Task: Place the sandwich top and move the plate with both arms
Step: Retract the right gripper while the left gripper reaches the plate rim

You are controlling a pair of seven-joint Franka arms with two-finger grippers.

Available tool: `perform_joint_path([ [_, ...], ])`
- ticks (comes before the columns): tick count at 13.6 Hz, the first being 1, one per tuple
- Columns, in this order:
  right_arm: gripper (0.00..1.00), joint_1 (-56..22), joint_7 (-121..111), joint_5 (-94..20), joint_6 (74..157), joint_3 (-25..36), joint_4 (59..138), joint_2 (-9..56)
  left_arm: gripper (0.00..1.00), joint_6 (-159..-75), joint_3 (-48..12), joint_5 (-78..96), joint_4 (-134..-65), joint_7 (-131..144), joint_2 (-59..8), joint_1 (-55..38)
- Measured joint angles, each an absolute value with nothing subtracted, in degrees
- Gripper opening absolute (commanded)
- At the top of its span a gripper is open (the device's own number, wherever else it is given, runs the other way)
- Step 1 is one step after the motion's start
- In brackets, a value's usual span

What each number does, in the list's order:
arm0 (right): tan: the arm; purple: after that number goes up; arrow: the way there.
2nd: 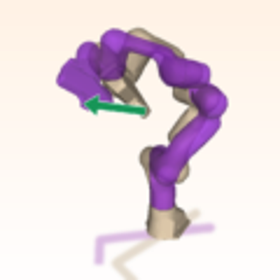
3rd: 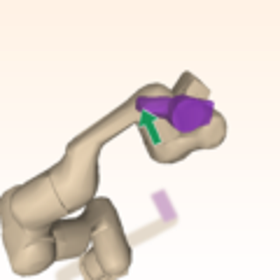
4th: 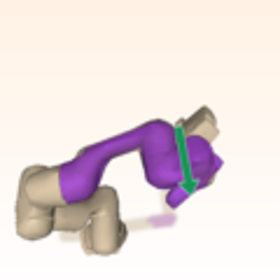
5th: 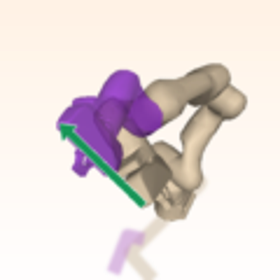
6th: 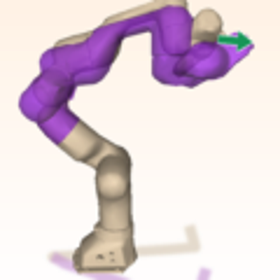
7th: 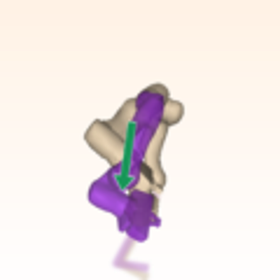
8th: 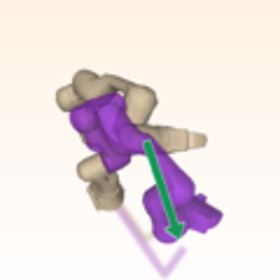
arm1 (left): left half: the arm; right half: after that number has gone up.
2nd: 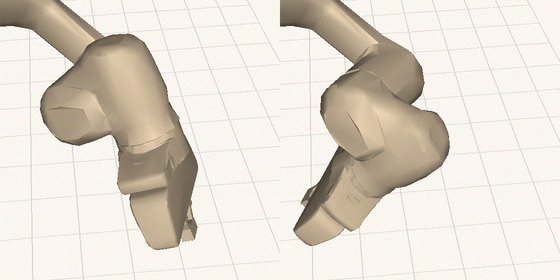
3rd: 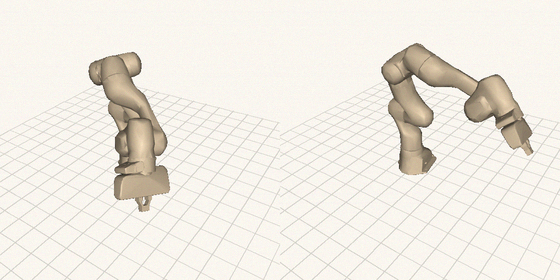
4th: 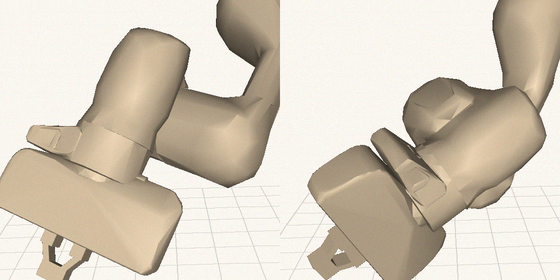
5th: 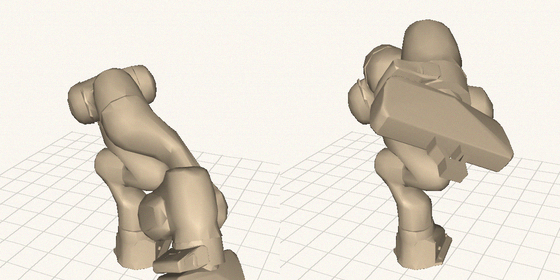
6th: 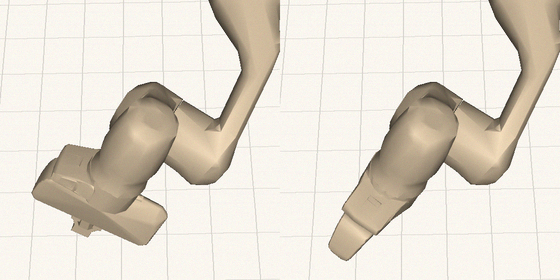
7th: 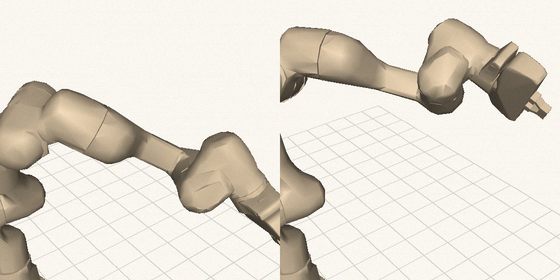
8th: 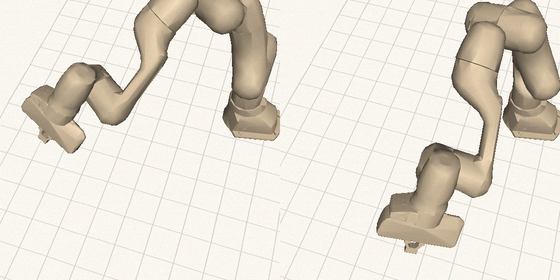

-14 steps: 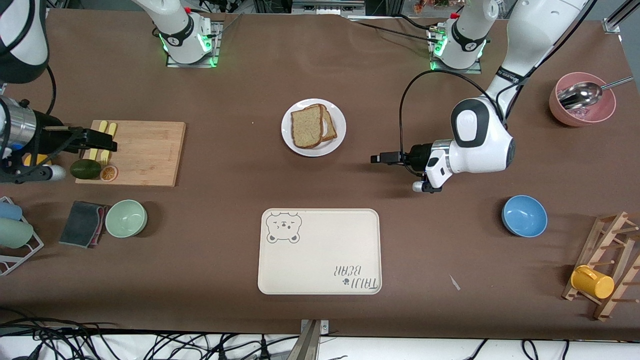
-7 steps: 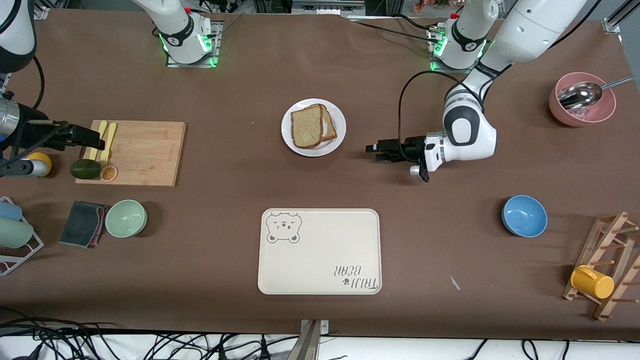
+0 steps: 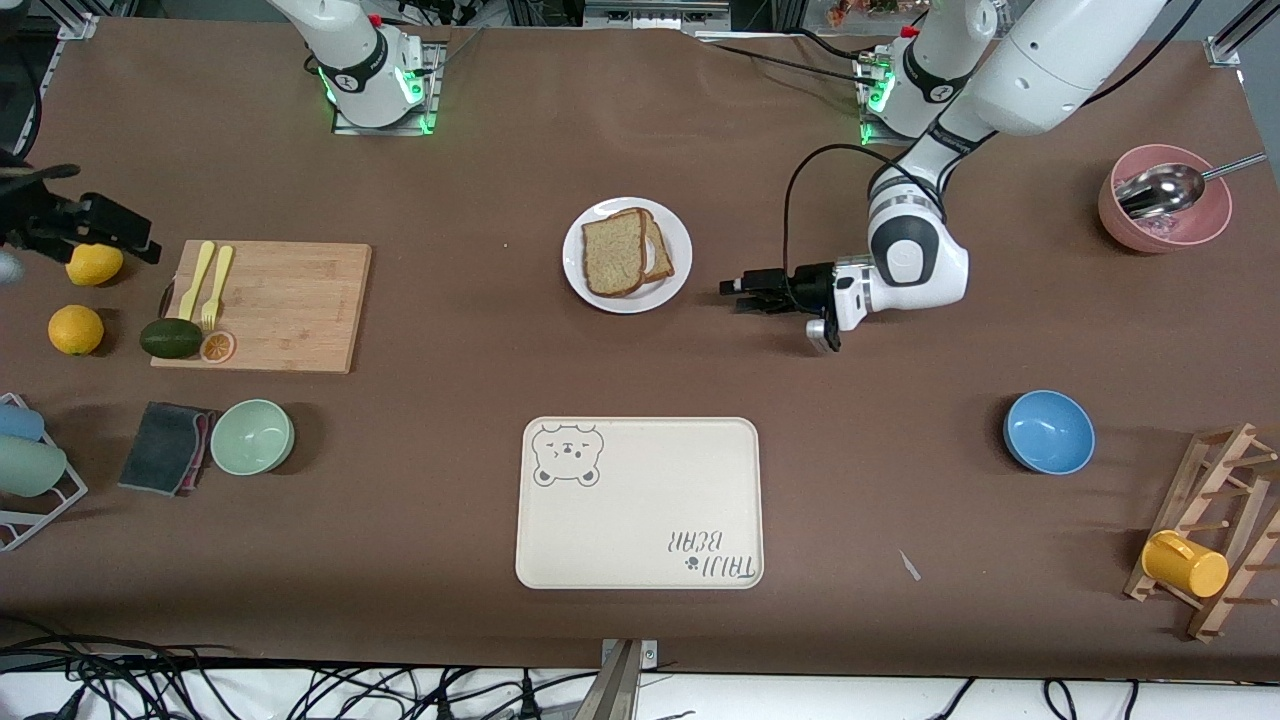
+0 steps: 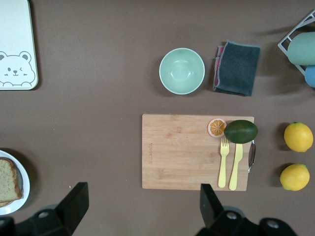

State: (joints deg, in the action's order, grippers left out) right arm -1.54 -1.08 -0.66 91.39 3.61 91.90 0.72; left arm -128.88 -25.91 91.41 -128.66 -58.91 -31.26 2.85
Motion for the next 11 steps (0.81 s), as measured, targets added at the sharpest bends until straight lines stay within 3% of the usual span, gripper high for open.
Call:
perform_joint_path([
  [7,1.0,-1.5,-0.6,-0.4,93.0,3.3,94.0,-0.3,0.93,-130.0,-26.1,109.0,-133.9,-77.1,-32.0,-6.3],
  [11,1.0,-1.5,-0.1,-0.4,93.2,2.7,94.0,-0.3,0.68,-130.9,-26.1,110.5,-134.0,-78.4,-32.9,-7.8],
])
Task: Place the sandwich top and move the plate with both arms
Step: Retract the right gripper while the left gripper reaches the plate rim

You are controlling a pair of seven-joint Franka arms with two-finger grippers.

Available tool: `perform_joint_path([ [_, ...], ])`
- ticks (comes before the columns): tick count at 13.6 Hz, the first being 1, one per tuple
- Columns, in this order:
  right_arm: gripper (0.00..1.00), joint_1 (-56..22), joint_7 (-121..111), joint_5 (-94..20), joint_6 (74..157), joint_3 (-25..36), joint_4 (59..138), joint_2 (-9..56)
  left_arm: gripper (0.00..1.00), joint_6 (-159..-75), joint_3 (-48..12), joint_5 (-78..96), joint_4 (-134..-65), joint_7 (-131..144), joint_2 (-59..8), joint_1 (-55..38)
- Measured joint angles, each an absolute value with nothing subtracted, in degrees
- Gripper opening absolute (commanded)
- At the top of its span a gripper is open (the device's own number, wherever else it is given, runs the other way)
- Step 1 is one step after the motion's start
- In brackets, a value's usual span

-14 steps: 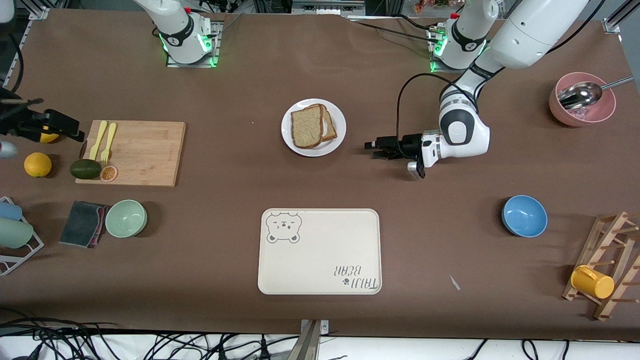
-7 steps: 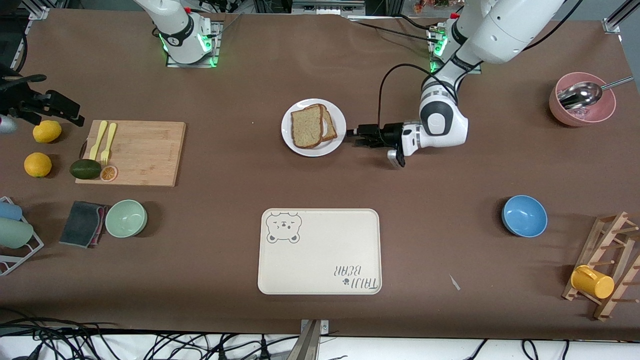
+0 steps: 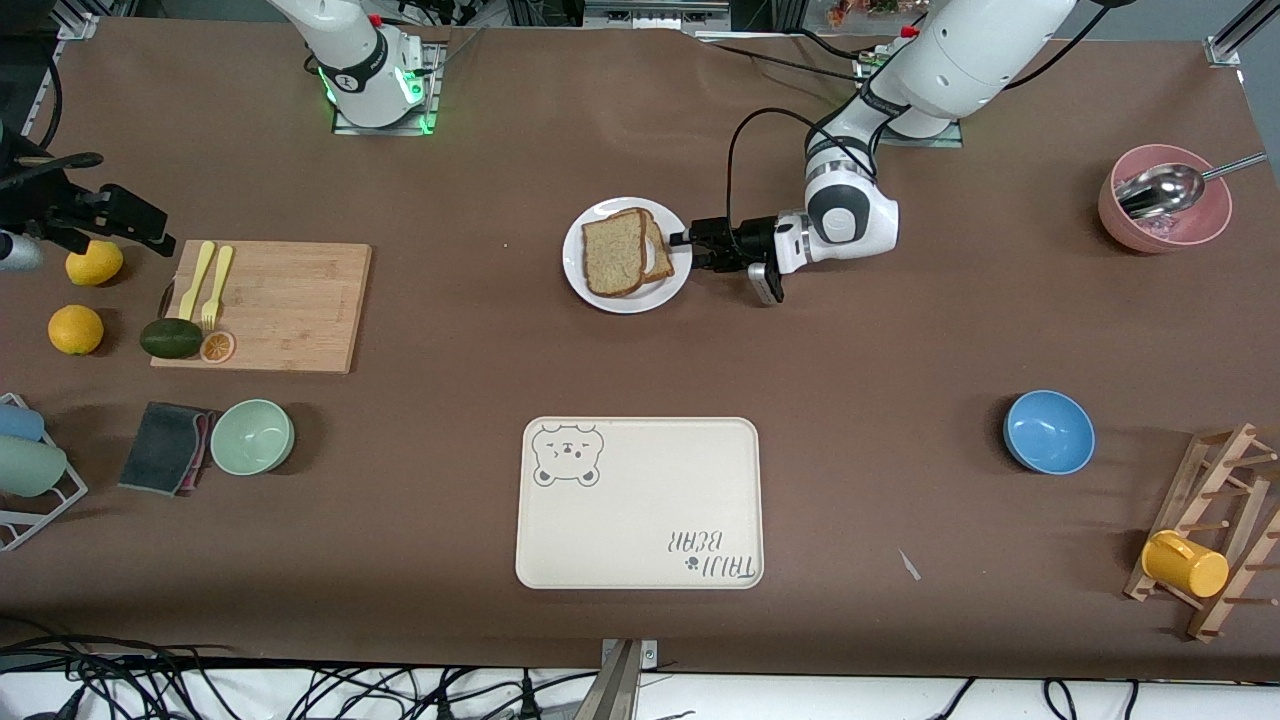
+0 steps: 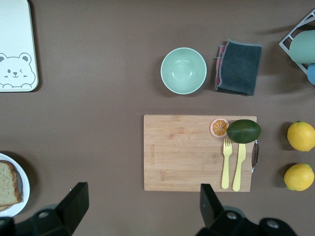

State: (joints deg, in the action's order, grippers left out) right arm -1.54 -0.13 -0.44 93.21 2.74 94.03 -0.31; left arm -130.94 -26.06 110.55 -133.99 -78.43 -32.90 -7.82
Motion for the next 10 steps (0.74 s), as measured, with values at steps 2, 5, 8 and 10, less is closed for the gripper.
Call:
perform_joint_path([
  [2,1.0,-1.5,-0.1,-0.4,93.2,2.7,94.0,-0.3,0.53,-131.0,-26.1,110.6,-134.0,-80.2,-33.4,-7.8],
  [5,1.0,-1.5,-0.1,-0.4,93.3,2.7,94.0,-0.3,0.48,-130.6,-26.0,113.5,-134.3,-85.2,-34.6,-7.7],
  [8,1.0,-1.5,-0.1,-0.4,93.3,2.6,94.0,-0.3,0.29,-130.4,-26.0,114.0,-134.5,-87.0,-34.8,-7.6],
  [10,1.0,-1.5,0.0,-0.4,93.3,2.6,94.0,-0.3,0.2,-130.6,-25.9,114.0,-134.5,-87.2,-35.0,-7.5],
])
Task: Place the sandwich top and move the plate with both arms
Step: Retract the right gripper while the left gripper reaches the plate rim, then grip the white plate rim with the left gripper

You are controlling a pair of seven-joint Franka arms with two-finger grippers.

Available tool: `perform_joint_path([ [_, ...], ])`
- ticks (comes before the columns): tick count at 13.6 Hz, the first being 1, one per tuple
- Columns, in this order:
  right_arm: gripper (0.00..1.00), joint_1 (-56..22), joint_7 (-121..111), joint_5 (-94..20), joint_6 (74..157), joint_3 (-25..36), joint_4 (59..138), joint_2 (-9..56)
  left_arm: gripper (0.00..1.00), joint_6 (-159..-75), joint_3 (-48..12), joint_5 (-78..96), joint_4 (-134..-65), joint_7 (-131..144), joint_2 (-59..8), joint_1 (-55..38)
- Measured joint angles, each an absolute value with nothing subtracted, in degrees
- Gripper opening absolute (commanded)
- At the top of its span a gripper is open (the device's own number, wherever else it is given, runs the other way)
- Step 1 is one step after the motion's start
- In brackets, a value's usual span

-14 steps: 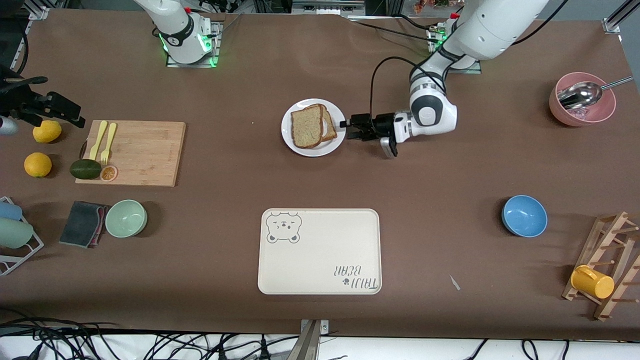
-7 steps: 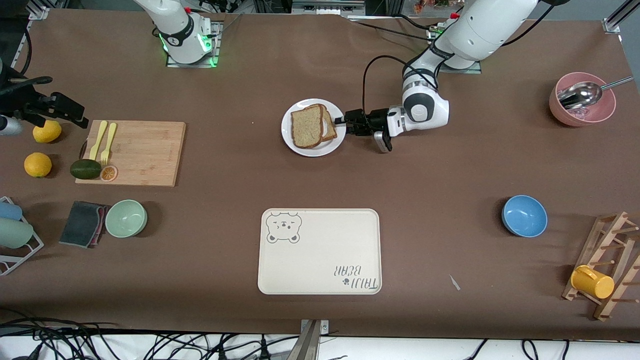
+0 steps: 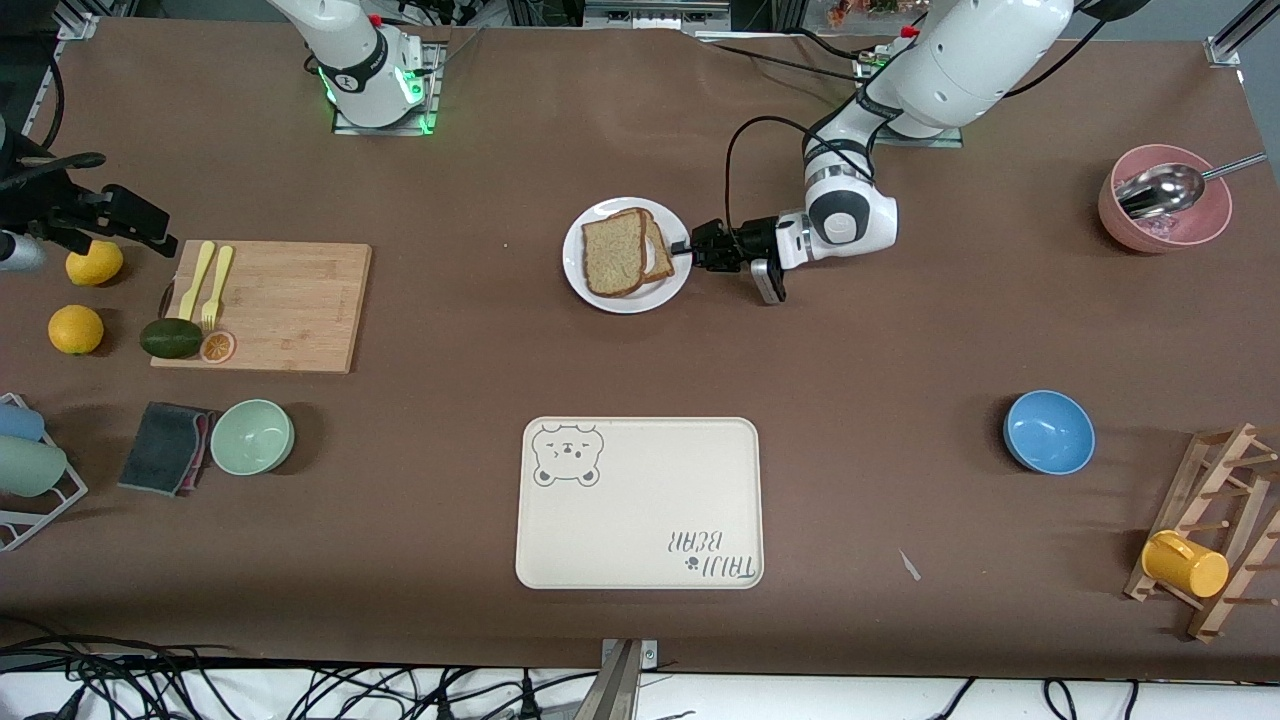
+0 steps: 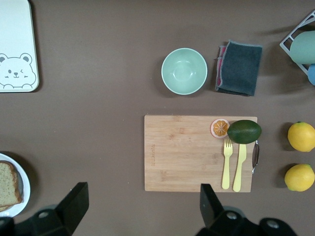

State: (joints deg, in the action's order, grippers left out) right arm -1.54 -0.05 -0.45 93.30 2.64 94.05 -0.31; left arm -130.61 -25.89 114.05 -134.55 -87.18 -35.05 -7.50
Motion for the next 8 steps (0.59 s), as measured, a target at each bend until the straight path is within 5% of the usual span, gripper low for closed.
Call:
perform_joint_path([
  [4,1.0,-1.5,0.0,-0.4,93.3,2.6,94.1,-0.3,0.0,-130.7,-25.8,114.0,-134.6,-87.2,-35.1,-7.5],
  [8,1.0,-1.5,0.0,-0.4,93.3,2.6,94.1,-0.3,0.0,-130.9,-25.9,114.0,-134.6,-87.1,-35.1,-7.3],
])
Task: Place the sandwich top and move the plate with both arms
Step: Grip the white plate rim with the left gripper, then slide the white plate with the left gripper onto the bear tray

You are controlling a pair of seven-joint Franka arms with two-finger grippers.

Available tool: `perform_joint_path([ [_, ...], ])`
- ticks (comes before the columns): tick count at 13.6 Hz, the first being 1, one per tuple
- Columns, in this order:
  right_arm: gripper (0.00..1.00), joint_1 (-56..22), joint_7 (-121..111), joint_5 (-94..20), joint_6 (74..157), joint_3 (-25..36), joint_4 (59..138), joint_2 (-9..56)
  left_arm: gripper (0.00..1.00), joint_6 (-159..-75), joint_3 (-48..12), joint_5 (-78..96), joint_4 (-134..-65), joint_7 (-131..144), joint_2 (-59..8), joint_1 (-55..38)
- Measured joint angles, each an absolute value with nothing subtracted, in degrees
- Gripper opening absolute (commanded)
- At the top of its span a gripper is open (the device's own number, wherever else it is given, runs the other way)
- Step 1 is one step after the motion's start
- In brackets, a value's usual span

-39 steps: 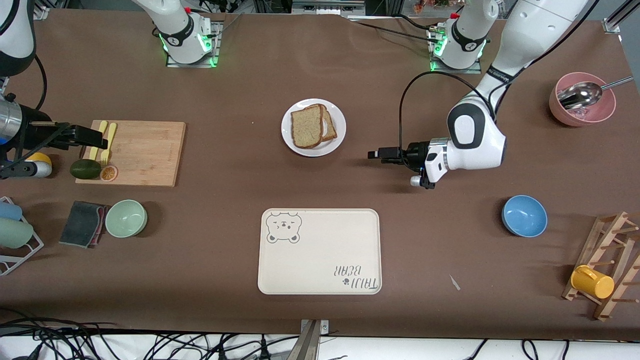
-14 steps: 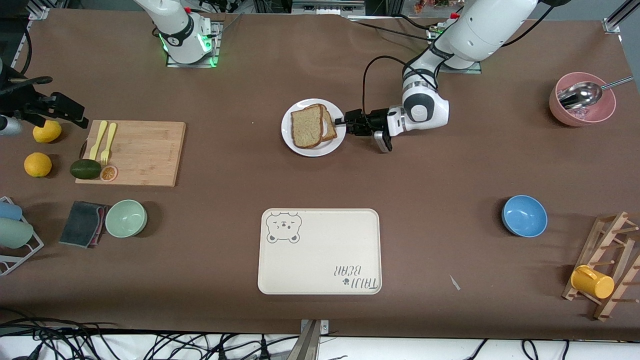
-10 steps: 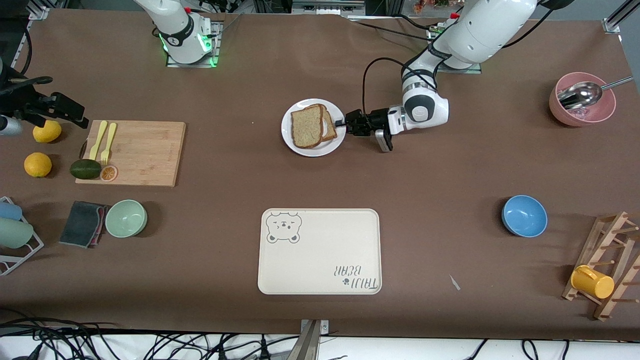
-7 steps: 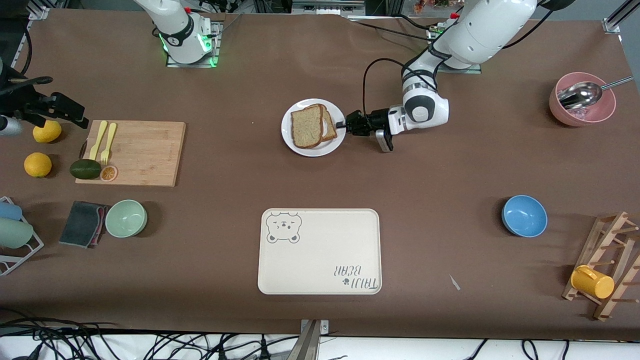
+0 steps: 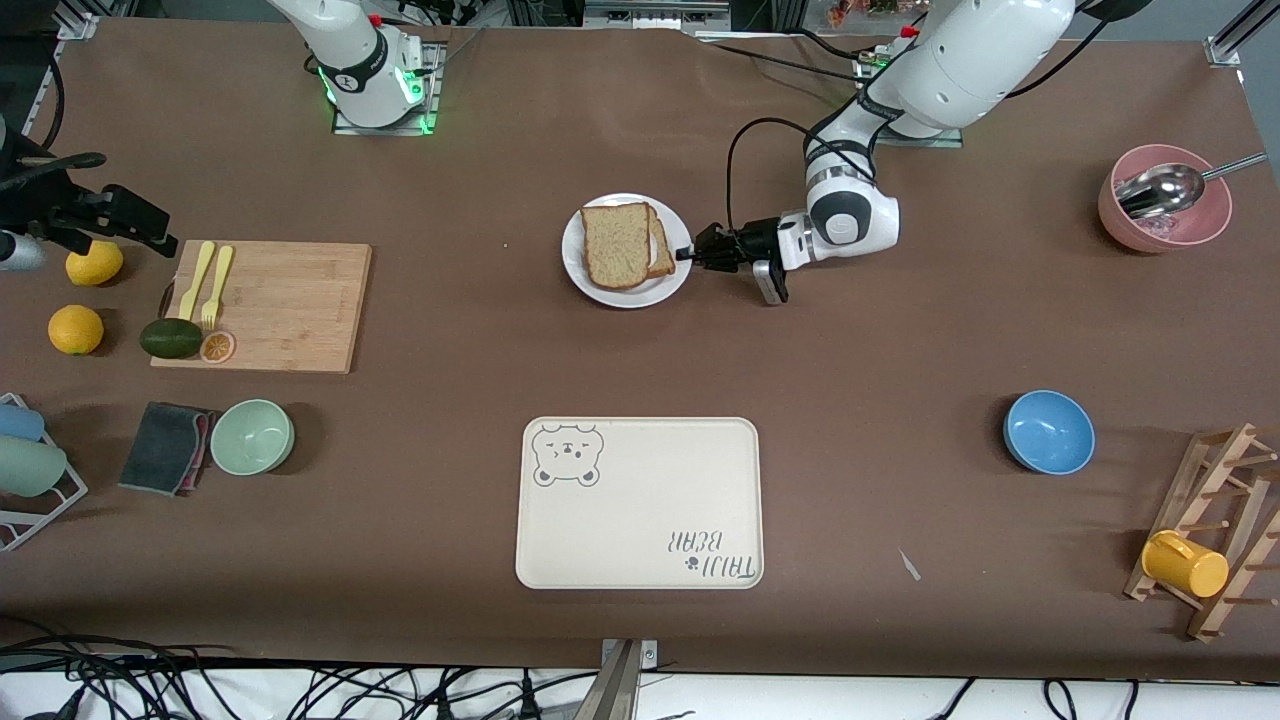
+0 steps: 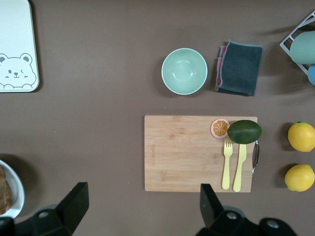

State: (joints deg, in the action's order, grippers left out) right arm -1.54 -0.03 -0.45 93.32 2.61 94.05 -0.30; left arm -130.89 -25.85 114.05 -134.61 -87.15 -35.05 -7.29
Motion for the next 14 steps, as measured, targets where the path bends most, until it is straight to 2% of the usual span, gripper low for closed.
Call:
perform_joint_path([
  [5,1.0,-1.5,0.0,-0.4,93.3,2.6,94.1,-0.3,0.0,-131.5,-25.4,113.5,-133.3,-85.6,-35.2,-6.3],
  [14,1.0,-1.5,0.0,-0.5,93.3,2.6,94.1,-0.3,0.0,-132.8,-23.1,94.7,-123.8,-61.5,-34.0,-4.8],
])
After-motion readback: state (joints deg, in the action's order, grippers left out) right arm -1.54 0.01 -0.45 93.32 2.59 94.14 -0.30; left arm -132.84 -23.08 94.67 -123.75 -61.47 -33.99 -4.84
